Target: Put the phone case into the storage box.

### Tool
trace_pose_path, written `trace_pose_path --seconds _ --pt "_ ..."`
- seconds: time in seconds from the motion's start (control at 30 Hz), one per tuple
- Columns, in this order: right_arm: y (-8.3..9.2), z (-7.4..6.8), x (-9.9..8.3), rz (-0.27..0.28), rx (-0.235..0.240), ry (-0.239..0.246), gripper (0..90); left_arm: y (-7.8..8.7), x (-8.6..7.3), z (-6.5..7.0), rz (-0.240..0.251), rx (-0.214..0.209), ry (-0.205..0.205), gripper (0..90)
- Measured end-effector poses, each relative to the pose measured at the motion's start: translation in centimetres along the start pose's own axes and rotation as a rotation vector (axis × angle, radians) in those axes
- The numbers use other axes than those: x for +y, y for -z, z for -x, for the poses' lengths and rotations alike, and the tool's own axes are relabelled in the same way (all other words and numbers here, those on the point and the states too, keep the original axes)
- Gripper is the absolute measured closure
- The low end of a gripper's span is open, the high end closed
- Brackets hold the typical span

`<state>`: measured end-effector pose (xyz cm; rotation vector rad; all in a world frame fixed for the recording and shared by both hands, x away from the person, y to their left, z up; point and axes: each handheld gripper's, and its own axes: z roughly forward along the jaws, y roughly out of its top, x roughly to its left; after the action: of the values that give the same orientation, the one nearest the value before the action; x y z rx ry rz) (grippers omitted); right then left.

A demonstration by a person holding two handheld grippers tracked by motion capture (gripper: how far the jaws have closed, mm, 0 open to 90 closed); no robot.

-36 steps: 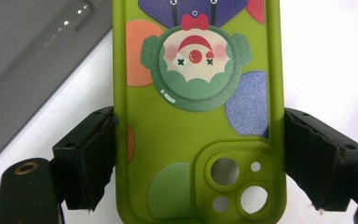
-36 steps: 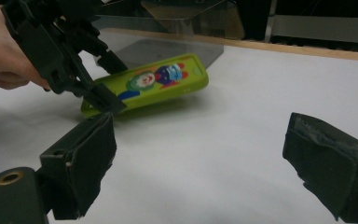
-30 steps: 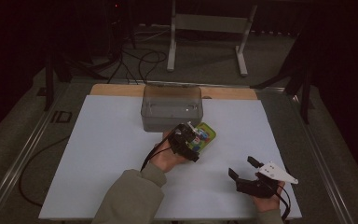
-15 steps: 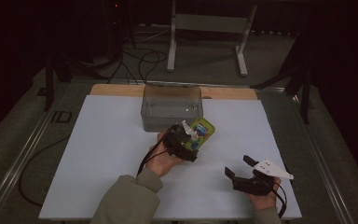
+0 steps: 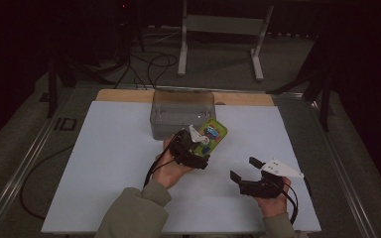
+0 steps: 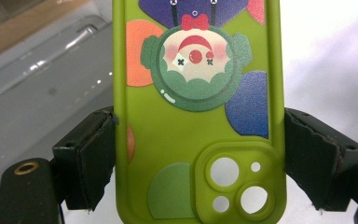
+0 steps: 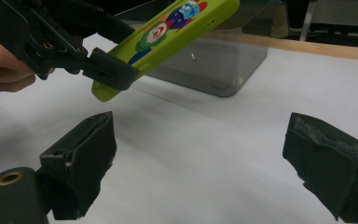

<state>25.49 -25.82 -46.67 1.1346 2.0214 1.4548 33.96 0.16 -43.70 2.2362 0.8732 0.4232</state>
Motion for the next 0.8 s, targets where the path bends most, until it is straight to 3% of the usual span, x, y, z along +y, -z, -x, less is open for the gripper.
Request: trace_pose_path --seconds 0.37,0.63,0.8 --pt "-1.5 -1.3 2.3 0.024 0.039 0.023 9.4 1.5 -0.3 -0.6 0.084 0.022 0.035 16.4" --pt "-2.8 -1.6 3.8 0.014 0.036 -0.013 9.8 2.3 -0.6 -1.0 0.142 0.037 0.064 16.4" --pt "-3.5 -1.4 4.6 0.028 0.041 -0.069 9.9 2.7 -0.9 -1.1 0.169 0.044 0.085 16.4"
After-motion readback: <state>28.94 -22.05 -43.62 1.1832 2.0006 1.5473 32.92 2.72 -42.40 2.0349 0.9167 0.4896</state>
